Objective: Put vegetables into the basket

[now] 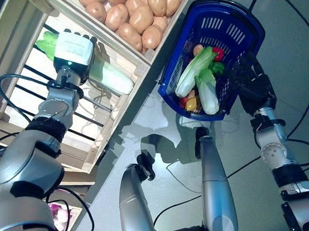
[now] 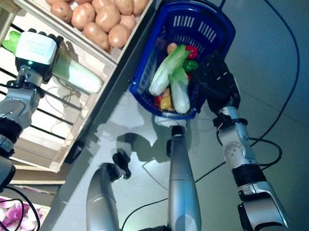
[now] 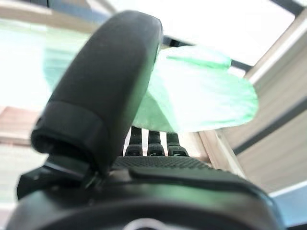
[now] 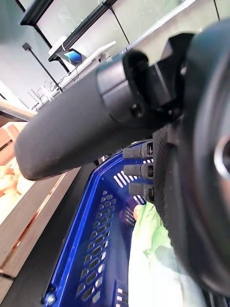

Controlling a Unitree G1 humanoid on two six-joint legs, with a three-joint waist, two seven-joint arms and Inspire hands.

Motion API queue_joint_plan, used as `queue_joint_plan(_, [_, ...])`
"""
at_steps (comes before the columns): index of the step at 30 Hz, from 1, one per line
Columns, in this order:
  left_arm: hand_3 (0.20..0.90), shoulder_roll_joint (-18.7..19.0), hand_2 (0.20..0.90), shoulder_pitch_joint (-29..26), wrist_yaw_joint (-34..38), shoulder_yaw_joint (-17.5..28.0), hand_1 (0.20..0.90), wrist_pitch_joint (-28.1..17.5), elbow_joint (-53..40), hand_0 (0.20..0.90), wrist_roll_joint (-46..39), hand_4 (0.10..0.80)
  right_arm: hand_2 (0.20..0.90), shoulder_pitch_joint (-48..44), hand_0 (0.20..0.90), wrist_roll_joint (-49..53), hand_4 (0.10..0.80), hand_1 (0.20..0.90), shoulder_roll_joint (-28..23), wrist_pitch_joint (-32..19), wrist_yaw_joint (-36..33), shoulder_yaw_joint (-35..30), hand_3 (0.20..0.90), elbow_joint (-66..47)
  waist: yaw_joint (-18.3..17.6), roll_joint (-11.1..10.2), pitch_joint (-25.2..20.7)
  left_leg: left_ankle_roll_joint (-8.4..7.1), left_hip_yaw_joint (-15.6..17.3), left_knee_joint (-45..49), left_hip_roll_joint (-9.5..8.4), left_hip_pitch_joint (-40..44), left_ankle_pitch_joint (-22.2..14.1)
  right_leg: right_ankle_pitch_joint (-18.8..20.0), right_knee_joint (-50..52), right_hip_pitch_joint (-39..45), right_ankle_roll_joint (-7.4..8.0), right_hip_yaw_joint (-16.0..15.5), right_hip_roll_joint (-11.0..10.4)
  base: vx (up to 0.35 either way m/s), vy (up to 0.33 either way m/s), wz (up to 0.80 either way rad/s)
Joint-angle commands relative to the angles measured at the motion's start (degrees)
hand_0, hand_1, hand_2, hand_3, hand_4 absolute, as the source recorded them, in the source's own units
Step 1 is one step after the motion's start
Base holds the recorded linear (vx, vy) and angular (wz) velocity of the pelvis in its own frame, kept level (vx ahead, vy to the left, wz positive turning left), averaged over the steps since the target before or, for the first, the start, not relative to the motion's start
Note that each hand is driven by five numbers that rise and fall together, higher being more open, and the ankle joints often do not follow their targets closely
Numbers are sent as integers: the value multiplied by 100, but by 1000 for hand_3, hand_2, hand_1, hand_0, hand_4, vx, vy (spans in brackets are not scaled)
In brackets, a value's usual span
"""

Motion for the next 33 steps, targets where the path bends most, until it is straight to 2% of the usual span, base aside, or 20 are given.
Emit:
queue_joint_plan(1, [900,298,900,-797,-155,176,900,436,198,900,201,800,900,-305,900,203,800,900,-140,-339,400,-419,900,-594,-120,52,-23,-521,-584,-241,401,-367,180,320,-414,341,422,270,-471,0,0,0])
queue_joint_plan(7, [900,256,900,-804,-603,166,900,589,261,900,250,800,900,-336,900,178,800,900,-131,-362,310,-417,900,-702,-114,30,-23,-495,-591,-136,390,-636,164,361,-370,96,421,260,-449,-6,-2,0])
queue_joint_plan(15, [900,115,900,-812,-1404,-34,900,-183,199,900,430,800,900,-359,900,309,800,900,-167,-507,240,-337,900,-700,-113,10,-23,-428,-589,9,379,-981,134,415,-280,-245,413,226,-446,-43,-9,-2])
queue_joint_plan(18, [900,104,900,-812,-1860,-177,900,-535,127,900,51,800,900,-413,900,391,800,900,-246,-607,263,-276,900,-653,-98,13,-23,-395,-577,38,380,-1018,126,427,-287,-265,423,209,-439,-32,-2,-4])
queue_joint_plan(19, [441,121,441,-812,-1905,-199,441,-626,107,441,-68,494,900,-420,900,419,800,900,-263,-619,258,-276,900,-649,-91,13,-23,-386,-577,33,375,-1008,123,428,-295,-249,426,204,-436,-17,-6,-4])
queue_joint_plan(20, [441,125,441,-806,-1926,-198,441,-689,109,441,-186,494,900,-415,900,432,800,900,-273,-624,262,-279,900,-651,-89,13,-23,-379,-574,20,374,-992,126,426,-301,-234,425,198,-435,-8,-1,-4])
queue_joint_plan(21, [300,126,300,-803,-1932,-197,300,-729,108,300,-299,400,900,-411,900,441,800,900,-284,-634,262,-280,900,-650,-86,12,-23,-376,-571,7,374,-976,130,425,-310,-217,425,193,-435,-10,6,-3])
queue_joint_plan(22, [300,126,300,-788,-1833,-159,300,-783,66,300,-610,400,900,-410,900,468,800,900,-310,-660,245,-266,900,-661,-77,13,-23,-370,-568,-7,371,-956,140,426,-325,-189,423,187,-432,0,0,0])
queue_joint_plan(26, [300,193,300,-798,-1553,22,300,-972,26,300,-905,400,900,-349,900,499,800,900,-321,-635,366,-330,900,-663,-57,8,-23,-346,-559,-58,377,-816,150,393,-350,-41,412,166,-426,0,0,0])
queue_joint_plan(33, [300,335,300,-760,-1623,135,300,-1179,72,300,-1094,400,900,-193,900,596,800,900,-218,-572,568,-461,900,-659,-49,-48,-23,-372,-559,-295,397,-232,185,357,-551,556,374,96,-425,0,1,2])
